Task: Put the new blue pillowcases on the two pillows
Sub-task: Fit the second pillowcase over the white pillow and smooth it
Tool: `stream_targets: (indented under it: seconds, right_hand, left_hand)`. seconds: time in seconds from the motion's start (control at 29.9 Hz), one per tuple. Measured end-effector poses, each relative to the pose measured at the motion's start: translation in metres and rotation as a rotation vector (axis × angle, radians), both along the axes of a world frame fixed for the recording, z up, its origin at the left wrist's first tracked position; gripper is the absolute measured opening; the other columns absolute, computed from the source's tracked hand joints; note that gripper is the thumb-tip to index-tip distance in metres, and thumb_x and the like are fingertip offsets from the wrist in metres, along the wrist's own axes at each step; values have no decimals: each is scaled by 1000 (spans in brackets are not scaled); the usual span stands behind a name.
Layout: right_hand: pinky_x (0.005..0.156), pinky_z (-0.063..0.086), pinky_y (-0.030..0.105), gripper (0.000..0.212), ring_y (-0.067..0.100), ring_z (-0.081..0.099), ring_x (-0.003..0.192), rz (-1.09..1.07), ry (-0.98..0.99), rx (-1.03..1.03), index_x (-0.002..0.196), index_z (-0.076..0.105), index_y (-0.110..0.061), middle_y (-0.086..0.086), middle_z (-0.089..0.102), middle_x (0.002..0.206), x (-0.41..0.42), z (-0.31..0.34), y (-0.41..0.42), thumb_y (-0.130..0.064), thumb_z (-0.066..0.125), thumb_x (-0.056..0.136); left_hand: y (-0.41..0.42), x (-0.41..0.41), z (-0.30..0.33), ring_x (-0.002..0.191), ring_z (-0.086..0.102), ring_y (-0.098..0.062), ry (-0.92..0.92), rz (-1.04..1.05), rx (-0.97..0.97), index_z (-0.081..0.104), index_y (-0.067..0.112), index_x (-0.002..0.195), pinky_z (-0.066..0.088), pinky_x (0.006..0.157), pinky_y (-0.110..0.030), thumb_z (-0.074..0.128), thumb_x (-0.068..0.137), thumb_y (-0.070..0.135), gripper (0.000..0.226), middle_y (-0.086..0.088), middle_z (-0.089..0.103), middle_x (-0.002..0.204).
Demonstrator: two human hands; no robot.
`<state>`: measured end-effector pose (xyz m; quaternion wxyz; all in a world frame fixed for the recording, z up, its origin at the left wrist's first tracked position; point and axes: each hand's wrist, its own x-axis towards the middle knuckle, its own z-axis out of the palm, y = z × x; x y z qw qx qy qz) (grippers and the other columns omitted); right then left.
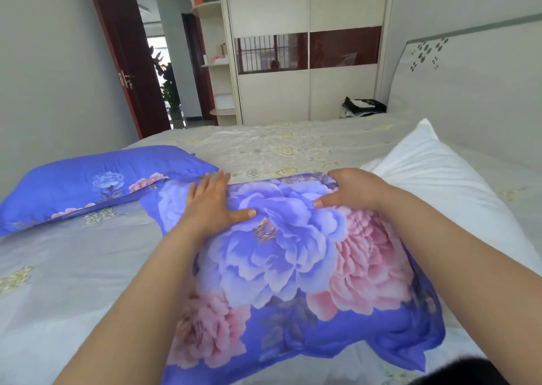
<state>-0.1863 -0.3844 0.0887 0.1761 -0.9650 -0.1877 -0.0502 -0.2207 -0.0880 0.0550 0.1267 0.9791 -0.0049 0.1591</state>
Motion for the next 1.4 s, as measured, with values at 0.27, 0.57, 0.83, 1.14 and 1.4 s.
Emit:
stream_targets:
  seconds: [0.27, 0.57, 0.83, 1.14, 1.4]
  right_hand:
    - [61, 30, 35, 44, 27, 47, 59, -111, -1177, -21, 70, 43, -15, 7, 50, 60, -14, 33, 2, -51, 66, 79]
    - [55, 35, 31, 48, 26, 53, 60, 148, -1125, 3, 60, 53, -14, 4, 56, 71, -48, -36, 17, -55, 54, 86]
    - [69, 45, 33, 42, 25, 59, 83, -43, -655, 196, 82, 61, -18, 1, 60, 86, -47, -97, 23, -57, 42, 86]
    - [89, 44, 39, 77, 29, 60, 104, -281, -235, 83, 124, 48, -23, 6, 63, 115, -23, -152, 31, -79, 39, 73]
    - [83, 46, 39, 66, 31, 61, 96, -283, -333, 107, 122, 52, -19, 8, 64, 106, -26, -161, 30, -69, 45, 80]
  left_hand:
    - [-32, 8, 63, 80, 56, -36, -628, 67, 1, 50, 10, 76, 31, 64, -35, 63, 83, 33, 28, -14, 59, 82]
    - [-17, -14, -4, 92, 50, -24, -803, -50, -115, 47, 22, 64, 30, 72, -30, 66, 61, 13, 20, 0, 62, 106]
    - [4, -58, -129, 66, 50, -21, 121, -101, -273, 40, 31, 74, 40, 61, -31, 54, 82, 24, 17, 7, 50, 64]
    - [22, -9, -99, 107, 51, -37, -72, 391, -419, 58, 5, 103, 41, 90, -41, 64, 84, 47, 47, -18, 56, 109]
    - [42, 5, -90, 112, 48, -40, -53, 503, -401, 56, -2, 109, 37, 92, -40, 49, 94, 29, 36, -24, 54, 119]
